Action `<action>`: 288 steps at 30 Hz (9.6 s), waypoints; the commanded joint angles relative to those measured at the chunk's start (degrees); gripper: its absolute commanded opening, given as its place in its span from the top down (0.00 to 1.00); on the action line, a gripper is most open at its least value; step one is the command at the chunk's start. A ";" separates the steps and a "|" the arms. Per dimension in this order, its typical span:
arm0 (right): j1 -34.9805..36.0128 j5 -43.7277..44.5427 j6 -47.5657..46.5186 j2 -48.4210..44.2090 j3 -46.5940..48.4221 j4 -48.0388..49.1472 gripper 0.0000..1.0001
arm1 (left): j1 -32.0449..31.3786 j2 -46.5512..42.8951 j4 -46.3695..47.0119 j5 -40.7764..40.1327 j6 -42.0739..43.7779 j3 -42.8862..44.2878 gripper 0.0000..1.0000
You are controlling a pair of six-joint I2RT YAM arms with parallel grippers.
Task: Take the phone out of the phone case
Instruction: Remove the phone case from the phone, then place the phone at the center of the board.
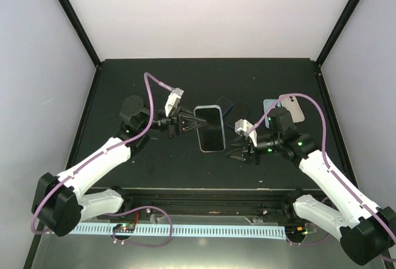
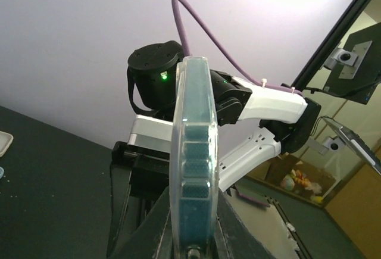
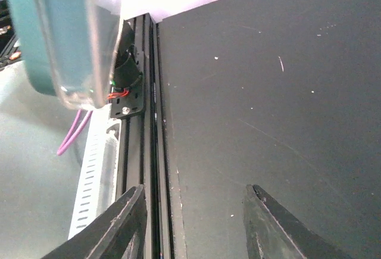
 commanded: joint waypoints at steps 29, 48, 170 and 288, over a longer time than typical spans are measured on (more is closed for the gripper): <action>-2.43 -7.30 5.29 0.41 3.18 3.12 0.61 | -1.98 7.01 9.88 5.25 -6.16 1.67 0.98; -2.47 -10.47 0.36 0.79 3.19 -0.01 0.54 | -2.22 7.65 8.93 5.79 -6.09 2.22 0.98; -6.90 22.21 47.51 8.33 7.38 -1.86 0.99 | -44.66 11.21 -34.97 -99.75 46.01 10.32 0.36; -12.62 39.81 15.75 -9.68 -1.53 7.93 0.99 | -13.99 49.70 -39.79 -104.41 63.61 24.55 0.85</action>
